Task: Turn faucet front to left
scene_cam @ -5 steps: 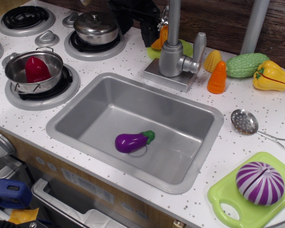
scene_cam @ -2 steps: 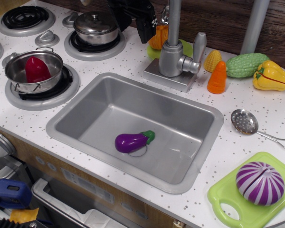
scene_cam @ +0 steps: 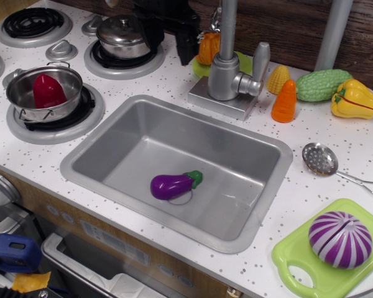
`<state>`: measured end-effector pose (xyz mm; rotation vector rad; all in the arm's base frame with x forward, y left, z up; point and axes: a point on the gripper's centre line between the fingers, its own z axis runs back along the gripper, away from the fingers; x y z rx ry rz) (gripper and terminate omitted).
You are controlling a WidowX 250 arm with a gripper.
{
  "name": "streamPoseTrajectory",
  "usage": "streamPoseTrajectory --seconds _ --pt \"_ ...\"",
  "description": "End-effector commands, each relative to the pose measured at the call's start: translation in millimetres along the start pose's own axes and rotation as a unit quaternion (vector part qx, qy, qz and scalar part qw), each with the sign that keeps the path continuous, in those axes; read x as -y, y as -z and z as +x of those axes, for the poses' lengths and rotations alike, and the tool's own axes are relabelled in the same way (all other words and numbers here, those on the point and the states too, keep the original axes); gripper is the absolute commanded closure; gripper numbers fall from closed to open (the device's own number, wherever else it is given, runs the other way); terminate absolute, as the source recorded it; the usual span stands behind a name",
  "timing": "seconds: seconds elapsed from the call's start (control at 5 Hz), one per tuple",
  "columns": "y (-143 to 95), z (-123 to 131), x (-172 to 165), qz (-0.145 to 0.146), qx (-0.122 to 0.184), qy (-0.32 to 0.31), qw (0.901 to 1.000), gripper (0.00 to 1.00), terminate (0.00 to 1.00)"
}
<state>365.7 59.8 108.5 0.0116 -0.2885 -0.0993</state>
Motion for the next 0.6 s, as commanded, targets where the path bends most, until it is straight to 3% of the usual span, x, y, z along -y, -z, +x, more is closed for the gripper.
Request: streamPoseTrajectory --seconds 0.0,0.2,0.4 --pt "-32.5 -2.7 21.3 0.027 -0.009 -0.031 0.9991 0.0 0.0" --pt "-37.8 -11.8 35.9 0.025 -0.034 -0.042 0.9982 0.0 0.0" --pt "-44.3 -22.5 44.1 0.039 -0.059 -0.06 0.9957 0.0 1.0"
